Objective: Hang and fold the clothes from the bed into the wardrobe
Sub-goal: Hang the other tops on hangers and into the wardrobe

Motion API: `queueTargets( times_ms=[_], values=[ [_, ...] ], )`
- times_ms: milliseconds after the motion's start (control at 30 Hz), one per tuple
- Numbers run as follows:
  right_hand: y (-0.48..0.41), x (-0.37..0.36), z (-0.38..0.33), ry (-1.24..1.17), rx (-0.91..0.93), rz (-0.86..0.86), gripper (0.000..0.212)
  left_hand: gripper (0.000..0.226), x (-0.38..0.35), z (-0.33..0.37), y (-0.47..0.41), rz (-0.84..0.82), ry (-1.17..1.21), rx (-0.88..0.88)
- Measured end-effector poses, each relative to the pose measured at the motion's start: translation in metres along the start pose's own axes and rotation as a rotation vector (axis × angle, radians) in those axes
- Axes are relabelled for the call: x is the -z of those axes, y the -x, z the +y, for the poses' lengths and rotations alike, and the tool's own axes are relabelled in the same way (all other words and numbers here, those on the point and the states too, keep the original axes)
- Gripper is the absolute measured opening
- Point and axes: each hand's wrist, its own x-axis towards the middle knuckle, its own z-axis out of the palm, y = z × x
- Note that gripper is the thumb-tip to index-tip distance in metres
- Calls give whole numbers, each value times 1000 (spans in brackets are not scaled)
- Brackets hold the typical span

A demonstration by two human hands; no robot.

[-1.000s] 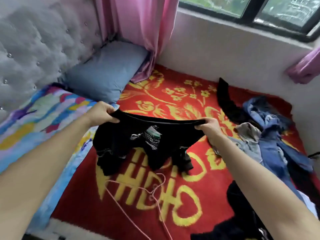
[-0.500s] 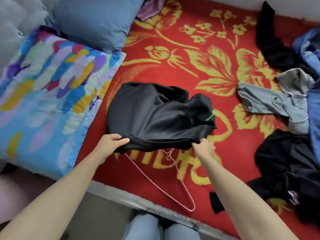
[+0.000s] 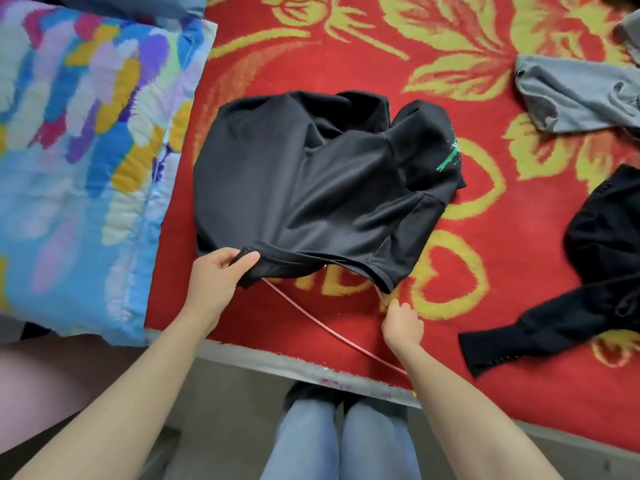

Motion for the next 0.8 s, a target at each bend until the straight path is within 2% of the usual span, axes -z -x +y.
queueTargets(
  times_ms=[67, 167, 267, 333, 400, 500, 633, 733, 800],
  values=[
    [3, -1, 10, 2, 45, -56, 27, 16, 2, 3, 2, 13, -1, -18],
    [15, 16, 34, -193, 77, -137, 14, 17, 5, 12, 8, 39, 14, -43],
    [26, 55, 69, -255, 54, -156, 18, 19, 4, 27, 13, 40, 30, -68],
    [34, 95, 93, -248, 53, -167, 21, 20, 3, 42, 18, 22, 38, -87],
    [44, 143, 116, -137, 72, -147, 16, 19, 3, 60, 23, 4, 29, -106],
    [58, 211, 140, 135, 89, -33, 24, 16, 7, 84, 24, 16, 40, -133],
    [91, 292, 163, 350, 59, 294, 28, 16, 11, 136, 28, 17, 45, -232],
    [119, 342, 170, 307, 38, 518, 28, 17, 8, 172, 34, -14, 41, -306],
    [136, 371, 173, 103, 105, 608, 25, 21, 5, 199, 39, -45, 40, -352]
  ],
)
